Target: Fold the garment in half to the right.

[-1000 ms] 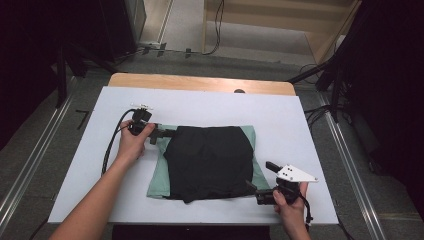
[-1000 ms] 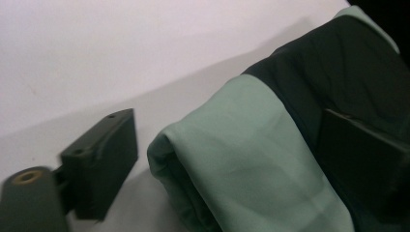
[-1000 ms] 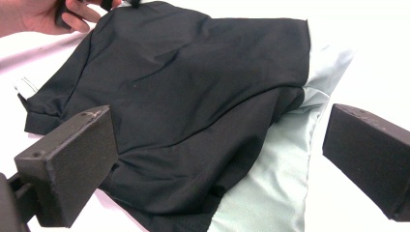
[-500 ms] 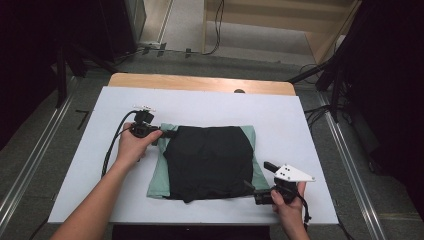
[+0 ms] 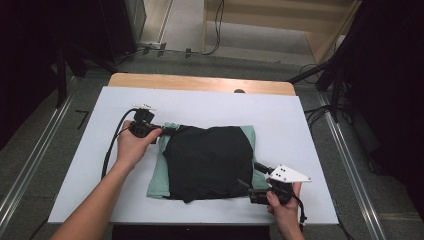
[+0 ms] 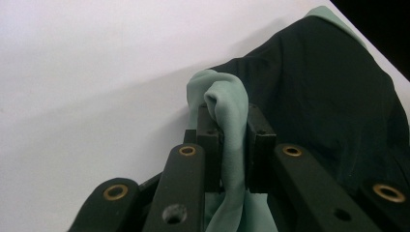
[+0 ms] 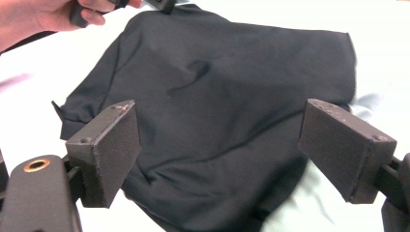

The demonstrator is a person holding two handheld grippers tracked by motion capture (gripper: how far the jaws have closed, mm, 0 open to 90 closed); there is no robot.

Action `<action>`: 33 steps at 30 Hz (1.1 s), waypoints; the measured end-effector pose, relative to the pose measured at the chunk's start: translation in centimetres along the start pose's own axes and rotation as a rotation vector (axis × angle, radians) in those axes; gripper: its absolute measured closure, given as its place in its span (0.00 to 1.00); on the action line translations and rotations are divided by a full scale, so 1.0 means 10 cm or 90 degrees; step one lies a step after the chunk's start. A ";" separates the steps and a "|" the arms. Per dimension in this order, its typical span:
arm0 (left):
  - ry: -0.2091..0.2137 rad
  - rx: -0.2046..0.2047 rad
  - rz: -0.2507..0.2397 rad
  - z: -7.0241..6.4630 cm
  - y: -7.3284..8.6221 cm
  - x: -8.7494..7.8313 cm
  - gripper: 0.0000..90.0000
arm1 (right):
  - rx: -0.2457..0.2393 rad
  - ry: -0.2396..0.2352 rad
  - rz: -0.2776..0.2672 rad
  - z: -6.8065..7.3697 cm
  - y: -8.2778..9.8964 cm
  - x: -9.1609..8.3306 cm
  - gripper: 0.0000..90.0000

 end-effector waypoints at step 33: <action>0.002 -0.002 -0.010 -0.04 -0.08 -0.03 0.90 | -0.075 -0.099 0.055 1.20 -0.11 0.79 0.17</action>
Point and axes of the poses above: each handheld gripper's, and its own axes: x roughly forward along the jaws, y roughly out of its underside, z roughly to its left, the point moved 10 cm from there along x, roughly forward along the jaws, and after that the axes turned 12 degrees about x, right-handed, at the moved point
